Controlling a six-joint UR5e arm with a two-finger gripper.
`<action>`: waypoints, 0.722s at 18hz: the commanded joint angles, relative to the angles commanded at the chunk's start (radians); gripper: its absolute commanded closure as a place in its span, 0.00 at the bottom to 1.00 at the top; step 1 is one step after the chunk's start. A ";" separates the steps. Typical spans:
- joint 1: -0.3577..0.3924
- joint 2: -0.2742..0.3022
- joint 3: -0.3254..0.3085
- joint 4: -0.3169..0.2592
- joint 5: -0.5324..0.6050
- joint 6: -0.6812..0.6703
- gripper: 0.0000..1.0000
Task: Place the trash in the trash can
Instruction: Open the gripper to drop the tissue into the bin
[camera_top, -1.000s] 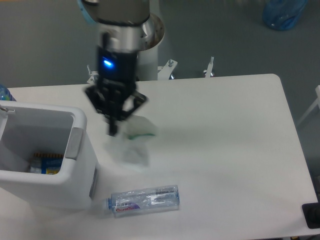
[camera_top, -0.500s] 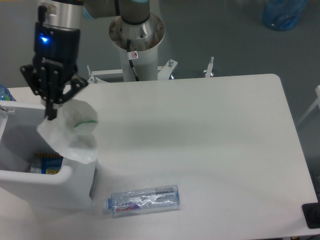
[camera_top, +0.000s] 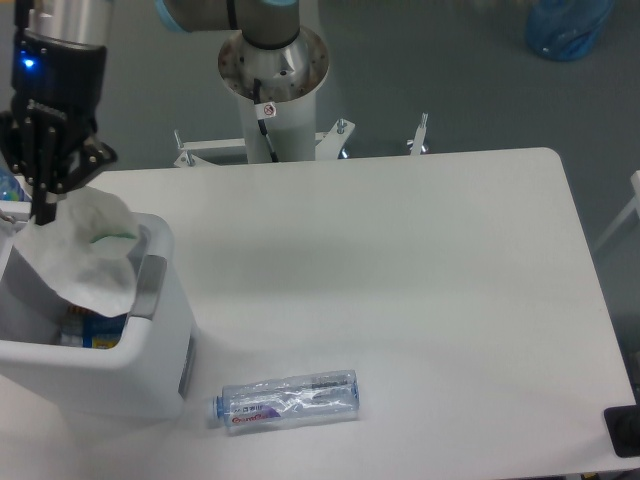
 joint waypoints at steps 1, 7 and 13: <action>-0.002 -0.015 0.000 0.000 -0.002 -0.002 1.00; -0.014 -0.052 0.015 0.008 0.002 0.006 0.13; 0.032 -0.052 0.011 0.005 0.002 -0.086 0.00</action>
